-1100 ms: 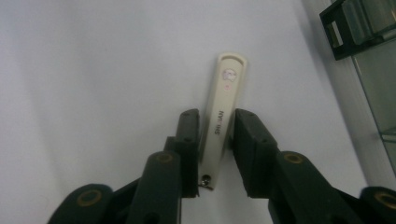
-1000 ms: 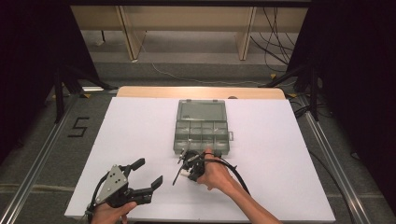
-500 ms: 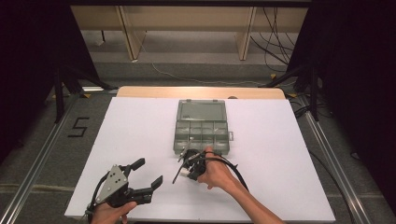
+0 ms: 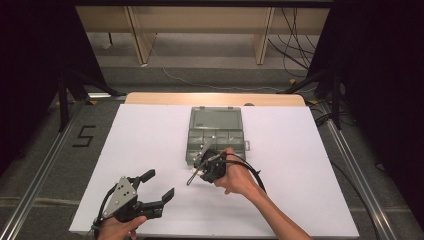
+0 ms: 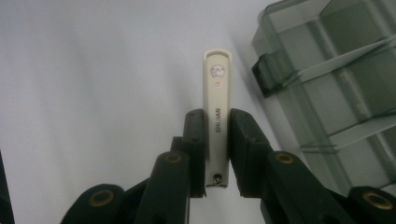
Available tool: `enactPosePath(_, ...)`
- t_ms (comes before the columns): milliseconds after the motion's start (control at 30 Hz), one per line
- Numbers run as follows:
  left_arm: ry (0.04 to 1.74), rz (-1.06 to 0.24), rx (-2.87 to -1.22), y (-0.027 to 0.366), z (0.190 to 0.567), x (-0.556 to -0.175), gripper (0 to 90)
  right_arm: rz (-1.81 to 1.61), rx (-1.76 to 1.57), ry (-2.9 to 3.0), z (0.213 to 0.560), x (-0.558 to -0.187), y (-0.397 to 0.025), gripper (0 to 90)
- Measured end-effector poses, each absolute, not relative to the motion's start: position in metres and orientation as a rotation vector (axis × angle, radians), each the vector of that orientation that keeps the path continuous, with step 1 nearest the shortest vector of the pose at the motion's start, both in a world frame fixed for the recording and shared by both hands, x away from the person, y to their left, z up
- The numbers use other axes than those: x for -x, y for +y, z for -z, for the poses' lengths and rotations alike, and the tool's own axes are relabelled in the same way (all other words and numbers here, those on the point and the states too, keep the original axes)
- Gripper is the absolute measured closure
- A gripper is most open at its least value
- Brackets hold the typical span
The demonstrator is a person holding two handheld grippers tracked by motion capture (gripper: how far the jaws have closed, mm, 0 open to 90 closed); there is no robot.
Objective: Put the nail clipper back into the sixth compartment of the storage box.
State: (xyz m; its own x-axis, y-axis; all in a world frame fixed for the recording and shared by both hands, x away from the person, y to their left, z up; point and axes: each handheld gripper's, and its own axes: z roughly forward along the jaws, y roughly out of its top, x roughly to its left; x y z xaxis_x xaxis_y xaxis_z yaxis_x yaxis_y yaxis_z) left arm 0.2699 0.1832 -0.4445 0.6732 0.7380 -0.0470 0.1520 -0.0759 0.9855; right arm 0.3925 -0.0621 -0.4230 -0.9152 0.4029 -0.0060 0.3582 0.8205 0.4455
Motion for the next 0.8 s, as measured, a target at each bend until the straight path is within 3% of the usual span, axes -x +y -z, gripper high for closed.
enactPosePath(800, 0.746, -0.569, -1.603, 0.184, 0.444, -0.270, 15.9, -0.799, -0.671, 2.786, 0.399, -0.415, -0.070, 77.2)
